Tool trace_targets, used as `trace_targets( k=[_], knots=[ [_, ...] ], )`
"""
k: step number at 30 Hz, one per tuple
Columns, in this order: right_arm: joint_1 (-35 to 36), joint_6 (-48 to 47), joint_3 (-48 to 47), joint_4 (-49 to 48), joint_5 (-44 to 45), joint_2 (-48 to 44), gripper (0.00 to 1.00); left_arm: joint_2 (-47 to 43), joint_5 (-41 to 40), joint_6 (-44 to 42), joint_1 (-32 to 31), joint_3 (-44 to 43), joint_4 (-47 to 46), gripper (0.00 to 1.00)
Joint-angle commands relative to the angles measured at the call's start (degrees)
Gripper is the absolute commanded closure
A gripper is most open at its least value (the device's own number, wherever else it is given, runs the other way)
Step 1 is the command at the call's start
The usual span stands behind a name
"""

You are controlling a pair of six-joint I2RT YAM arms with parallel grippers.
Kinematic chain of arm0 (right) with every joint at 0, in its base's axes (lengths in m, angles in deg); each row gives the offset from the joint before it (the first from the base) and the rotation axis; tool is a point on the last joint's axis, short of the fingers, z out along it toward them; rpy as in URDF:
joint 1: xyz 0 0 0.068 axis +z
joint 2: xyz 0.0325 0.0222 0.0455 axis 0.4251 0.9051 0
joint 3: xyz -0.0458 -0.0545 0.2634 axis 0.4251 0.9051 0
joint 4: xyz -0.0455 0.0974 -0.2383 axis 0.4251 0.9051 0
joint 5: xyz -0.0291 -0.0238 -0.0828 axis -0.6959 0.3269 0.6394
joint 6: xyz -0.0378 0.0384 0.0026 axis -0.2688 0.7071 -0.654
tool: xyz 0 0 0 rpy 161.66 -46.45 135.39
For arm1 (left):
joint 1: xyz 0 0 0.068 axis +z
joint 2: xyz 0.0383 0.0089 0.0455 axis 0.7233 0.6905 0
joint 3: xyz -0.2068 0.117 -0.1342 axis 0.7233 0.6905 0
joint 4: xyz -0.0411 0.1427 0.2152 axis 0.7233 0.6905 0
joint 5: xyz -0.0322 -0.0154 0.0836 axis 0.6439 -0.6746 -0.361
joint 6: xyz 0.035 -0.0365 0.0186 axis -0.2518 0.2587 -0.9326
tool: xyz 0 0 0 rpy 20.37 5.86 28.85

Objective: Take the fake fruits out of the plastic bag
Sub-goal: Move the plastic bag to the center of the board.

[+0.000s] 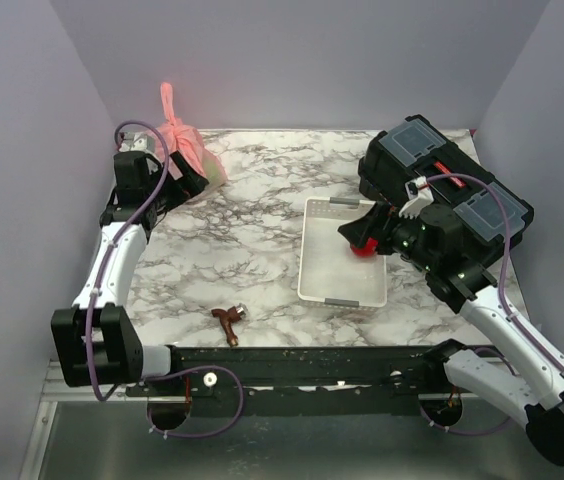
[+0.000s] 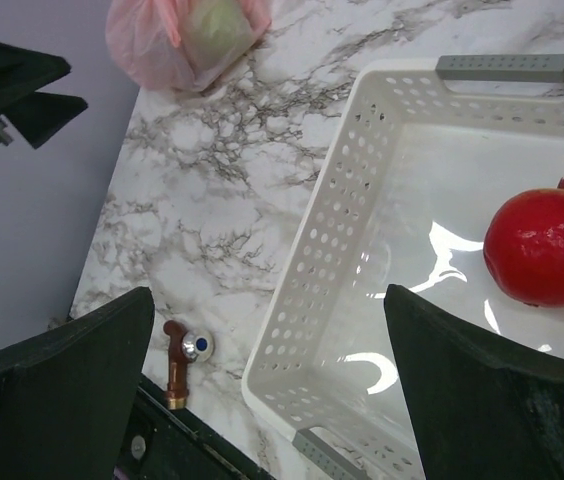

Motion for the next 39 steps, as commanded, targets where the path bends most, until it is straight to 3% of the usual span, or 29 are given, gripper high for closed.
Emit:
trace_targets(
  k=[1, 7, 12, 16, 21, 27, 32, 39],
  knots=[
    [-0.1, -2.9, -1.2, -0.7, -4.2, -0.2, 0.0, 6.7, 6.1, 8.5, 2.1, -0.8, -4.8, 0.02],
    [-0.1, -3.2, 1.3, -1.5, -6.6, -1.3, 0.0, 18.5, 10.1, 15.8, 2.5, -3.3, -17.7, 0.04],
    [-0.1, -2.3, 2.7, -1.5, -13.6, -1.9, 0.0, 25.3, 4.2, 16.7, 2.5, -9.0, -17.5, 0.05],
    [-0.1, -1.0, 4.4, -1.8, -17.5, -4.3, 0.0, 28.2, 2.4, 17.5, 2.6, -8.0, -22.1, 0.08],
    [-0.1, -1.8, 4.5, 1.5, -15.2, -7.8, 0.0, 29.5, 1.1, 19.7, 2.7, -4.0, -32.2, 0.13],
    [-0.1, -2.0, 5.3, 2.7, -9.9, -11.0, 0.0, 32.6, 1.8, 19.6, 2.6, -7.5, -32.3, 0.25],
    [-0.1, -2.4, 3.9, 3.4, -11.0, -9.5, 0.0, 33.8, 1.4, 19.3, 2.6, -10.3, -28.5, 0.37],
    [-0.1, -1.8, 3.6, 4.0, -9.6, -11.4, 0.0, 36.2, 1.4, 18.8, 2.6, -15.0, -22.5, 0.39]
  ],
)
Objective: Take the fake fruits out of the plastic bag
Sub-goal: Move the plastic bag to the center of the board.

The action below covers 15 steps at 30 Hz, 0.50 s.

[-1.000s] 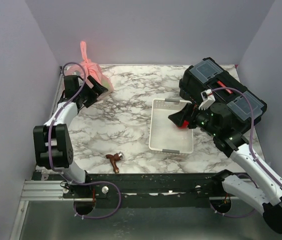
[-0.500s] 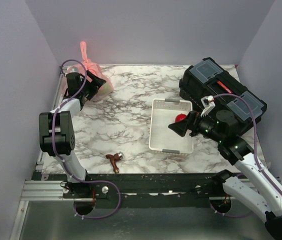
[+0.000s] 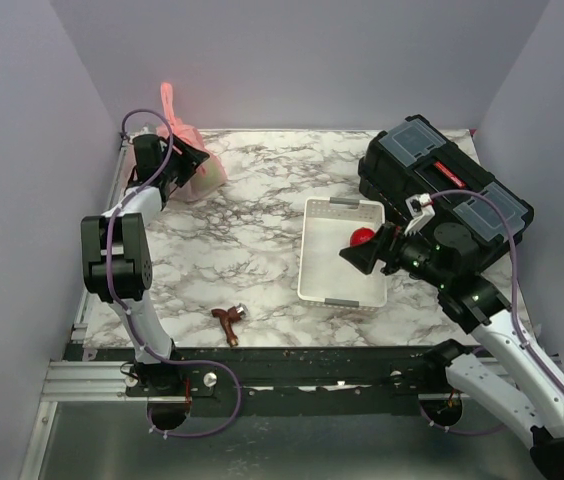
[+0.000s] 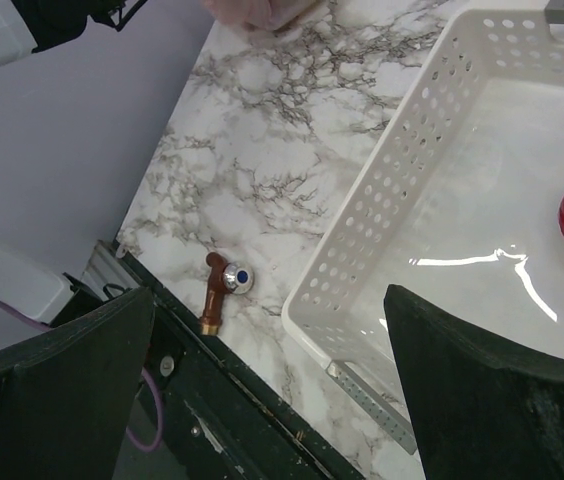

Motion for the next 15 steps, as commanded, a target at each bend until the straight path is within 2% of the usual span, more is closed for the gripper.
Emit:
trace_targets(
  k=[1, 5, 7, 9, 10, 12, 15],
  knots=[
    [-0.1, -0.1, -0.8, 1.6, 1.8, -1.8, 0.0, 2.7, -0.8, -0.1, 0.3, -4.7, 5.9, 0.4],
    [-0.1, 0.3, -1.1, 2.6, 2.1, -2.5, 0.0, 3.9, -0.2, 0.6, 0.3, -5.5, 6.5, 0.48],
    [-0.1, 0.8, -0.8, 2.8, 2.6, -3.1, 0.0, 4.6, 0.4, 0.6, 0.3, -6.0, 6.6, 0.56],
    [-0.1, 1.2, -0.2, 2.9, 3.3, -4.0, 0.0, 4.8, 0.4, 0.1, 0.3, -6.4, 7.2, 0.71],
    [-0.1, 1.2, 0.1, 3.0, 3.5, -4.3, 0.0, 4.8, 0.5, -0.6, 0.3, -6.7, 7.3, 0.88],
    [-0.1, 1.0, 0.7, 3.2, 4.3, -4.8, 0.0, 4.6, 0.3, -2.0, 0.3, -7.6, 9.1, 1.0],
    [-0.1, 0.6, 0.9, 4.0, 5.3, -4.3, 0.0, 3.1, -0.1, -3.1, 0.1, -7.8, 11.8, 1.0]
  ],
)
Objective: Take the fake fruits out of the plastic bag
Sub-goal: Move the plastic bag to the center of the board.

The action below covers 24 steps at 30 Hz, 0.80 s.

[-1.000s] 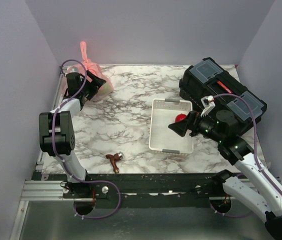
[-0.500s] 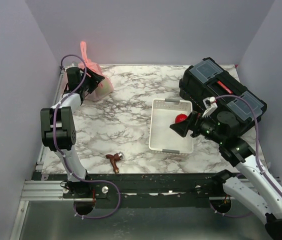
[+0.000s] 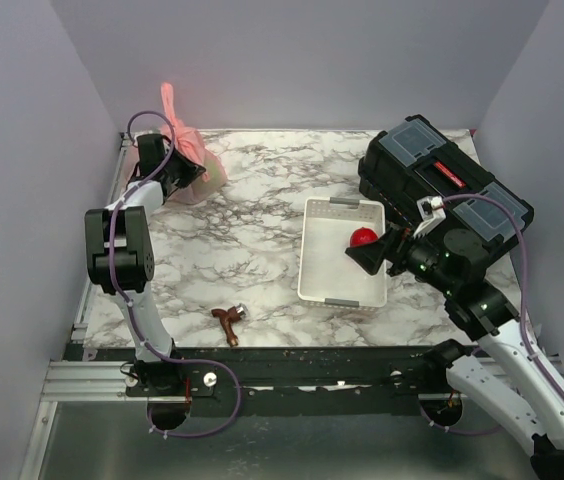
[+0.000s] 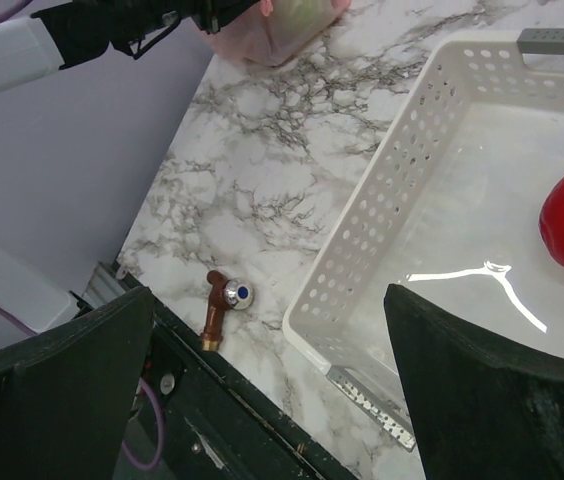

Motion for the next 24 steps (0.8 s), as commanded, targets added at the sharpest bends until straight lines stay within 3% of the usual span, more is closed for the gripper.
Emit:
trace_targets(
  k=[1, 11, 14, 19, 24],
  knots=[
    [-0.1, -0.3, 0.8, 2.7, 2.4, 0.0, 0.0, -2.2, -0.1, -2.3, 0.0, -2.1, 5.5, 1.0],
    [-0.1, 0.6, 2.3, -8.5, -0.8, 7.3, 0.0, -12.3, 7.7, -0.9, -4.7, 8.0, 12.8, 1.0],
    [0.0, 2.0, 3.3, -12.8, -3.6, 10.5, 0.0, -16.1, 12.7, 1.1, -7.7, 15.4, 7.9, 1.0],
    [0.2, 5.1, 5.1, -20.3, -7.5, 14.0, 0.0, -22.2, 15.9, 0.0, -12.5, 22.0, 8.6, 1.0],
    [2.5, 4.6, 4.0, -20.1, -4.4, 15.1, 0.0, -30.1, 17.4, -0.5, -17.5, 28.4, 8.1, 1.0]
  ],
)
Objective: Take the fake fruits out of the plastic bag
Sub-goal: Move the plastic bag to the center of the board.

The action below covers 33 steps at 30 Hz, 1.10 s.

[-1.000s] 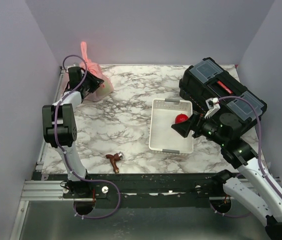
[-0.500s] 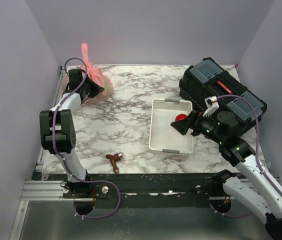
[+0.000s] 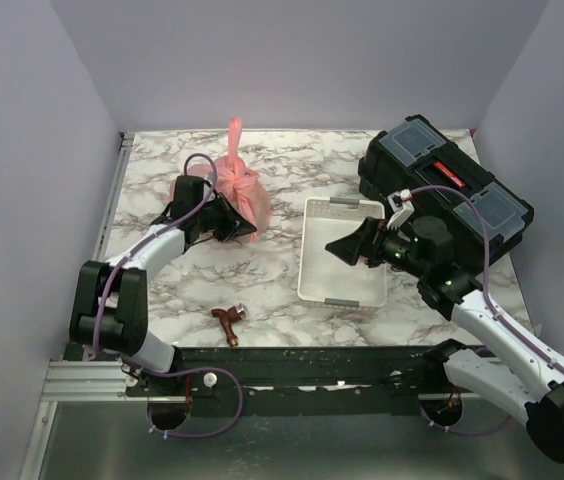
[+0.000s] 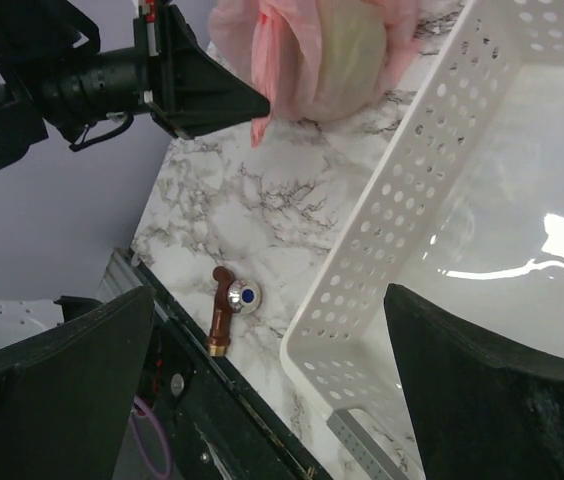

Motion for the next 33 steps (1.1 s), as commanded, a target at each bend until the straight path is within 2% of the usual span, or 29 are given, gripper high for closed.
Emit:
trace_targets(
  k=[1, 5, 8, 13, 15, 17, 18, 20, 26, 30, 33],
  knots=[
    [2.4, 0.3, -1.2, -3.7, 0.9, 0.8, 0.0, -8.6, 4.7, -0.8, -4.2, 5.2, -0.5, 1.0],
    [5.7, -0.7, -3.5, -4.2, 3.7, 3.7, 0.0, -14.1, 4.8, -1.3, -6.7, 9.3, 1.2, 1.0],
    [7.5, -1.5, -5.5, -6.3, 2.6, 7.3, 0.0, -19.0, 4.7, 0.2, -6.9, 14.1, 0.0, 1.0],
    [9.9, -2.0, -9.8, -6.9, 4.4, 14.0, 0.0, -25.3, 3.9, -1.0, -6.8, 17.8, 2.7, 0.86],
    [11.5, -1.5, -10.3, -8.3, 5.2, 15.9, 0.0, -26.3, 3.6, -1.7, -6.8, 17.2, 5.2, 0.69],
    [13.1, -0.3, -10.3, -10.0, 5.9, 17.7, 0.0, -28.1, 3.7, -1.9, -6.6, 16.4, 7.0, 0.4],
    [14.0, 0.4, -10.4, -10.6, 6.3, 18.7, 0.0, -29.6, 3.6, -2.1, -6.3, 16.1, 7.5, 0.21],
    [16.2, 1.0, -11.2, -10.9, 7.8, 20.5, 0.0, -32.8, 1.8, -3.3, -5.7, 14.6, 9.5, 0.03],
    [18.3, 4.9, -14.7, -4.3, 19.8, 23.3, 0.0, -37.8, -11.5, -12.2, -4.8, 5.3, 18.4, 0.01],
    [18.4, 11.8, -12.8, -7.3, 25.9, 24.3, 0.0, -35.3, -15.8, -15.7, -4.5, 0.3, 18.6, 0.01],
    [18.3, 16.7, -13.2, -9.1, 28.7, 26.8, 0.01, -31.1, -14.9, -16.7, -4.4, -4.4, 18.3, 0.01]
  ],
)
